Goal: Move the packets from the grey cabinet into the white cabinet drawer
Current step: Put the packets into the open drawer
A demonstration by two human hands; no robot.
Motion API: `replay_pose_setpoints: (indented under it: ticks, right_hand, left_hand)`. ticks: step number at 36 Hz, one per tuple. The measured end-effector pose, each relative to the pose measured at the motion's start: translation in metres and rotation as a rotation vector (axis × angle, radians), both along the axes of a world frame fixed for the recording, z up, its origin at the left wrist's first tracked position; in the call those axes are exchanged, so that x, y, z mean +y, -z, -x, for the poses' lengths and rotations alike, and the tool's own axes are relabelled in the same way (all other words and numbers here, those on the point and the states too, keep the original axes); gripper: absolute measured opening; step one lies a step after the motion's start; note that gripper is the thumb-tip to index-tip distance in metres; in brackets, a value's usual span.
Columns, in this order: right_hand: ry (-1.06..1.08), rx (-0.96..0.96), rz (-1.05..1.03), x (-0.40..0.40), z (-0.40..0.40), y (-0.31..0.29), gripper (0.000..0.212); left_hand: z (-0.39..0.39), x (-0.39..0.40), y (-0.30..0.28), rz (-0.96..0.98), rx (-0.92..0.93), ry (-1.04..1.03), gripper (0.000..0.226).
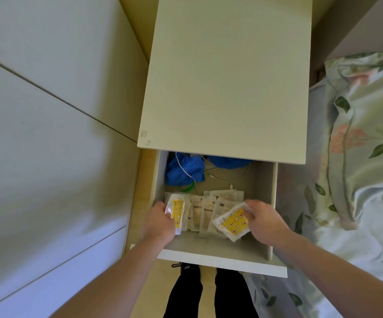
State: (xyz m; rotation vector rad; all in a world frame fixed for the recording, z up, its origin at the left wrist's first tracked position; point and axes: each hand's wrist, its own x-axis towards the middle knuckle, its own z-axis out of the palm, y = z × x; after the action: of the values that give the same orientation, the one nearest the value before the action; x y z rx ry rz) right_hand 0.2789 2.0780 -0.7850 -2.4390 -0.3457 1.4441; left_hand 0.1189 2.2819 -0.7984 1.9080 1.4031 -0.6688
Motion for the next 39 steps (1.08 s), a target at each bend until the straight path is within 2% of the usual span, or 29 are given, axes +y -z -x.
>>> replay_pose_setpoints:
  ticks: [5, 10, 12, 16, 21, 25, 27, 29, 32, 35, 39]
  right_hand:
    - [-0.369, -0.002, 0.145, 0.018, -0.003, 0.015, 0.044]
    - [-0.49, 0.005, 0.19, 0.031, 0.001, 0.03, 0.052]
    - [-0.508, 0.008, 0.196, 0.034, 0.004, 0.034, 0.052]
    - [-0.471, -0.007, 0.181, 0.034, 0.013, 0.044, 0.061]
    - [-0.394, -0.036, 0.146, 0.028, 0.021, 0.042, 0.083]
    - [-0.379, -0.048, 0.141, 0.021, 0.025, 0.04, 0.092]
    - [-0.359, -0.047, 0.125, 0.018, 0.026, 0.038, 0.091]
    - [-0.329, -0.048, 0.108, 0.016, 0.027, 0.037, 0.091]
    - [-0.297, -0.041, 0.088, 0.013, 0.029, 0.036, 0.092]
    - [-0.277, -0.019, 0.07, 0.011, 0.031, 0.037, 0.09]
    - [-0.243, 0.027, 0.046, 0.008, 0.033, 0.038, 0.088]
  left_hand:
    - [-0.009, -0.008, 0.004, -0.03, 0.123, 0.309, 0.032]
    - [-0.013, -0.007, 0.018, -0.084, 0.175, 0.366, 0.036]
    - [-0.013, -0.004, 0.022, -0.101, 0.209, 0.463, 0.034]
    - [-0.018, 0.002, 0.023, -0.115, 0.356, 0.747, 0.022]
    - [-0.024, 0.002, 0.028, -0.11, 0.444, 0.918, 0.023]
    - [-0.029, -0.002, 0.03, -0.103, 0.358, 1.037, 0.026]
    - [-0.028, -0.006, 0.03, -0.067, 0.233, 1.128, 0.033]
    - [-0.023, -0.007, 0.033, -0.001, 0.126, 1.199, 0.049]
    - [-0.015, -0.005, 0.042, 0.082, 0.16, 1.278, 0.072]
    - [-0.011, -0.001, 0.045, 0.148, 0.288, 1.275, 0.082]
    - [-0.009, 0.0, 0.048, 0.325, 0.413, 1.062, 0.085]
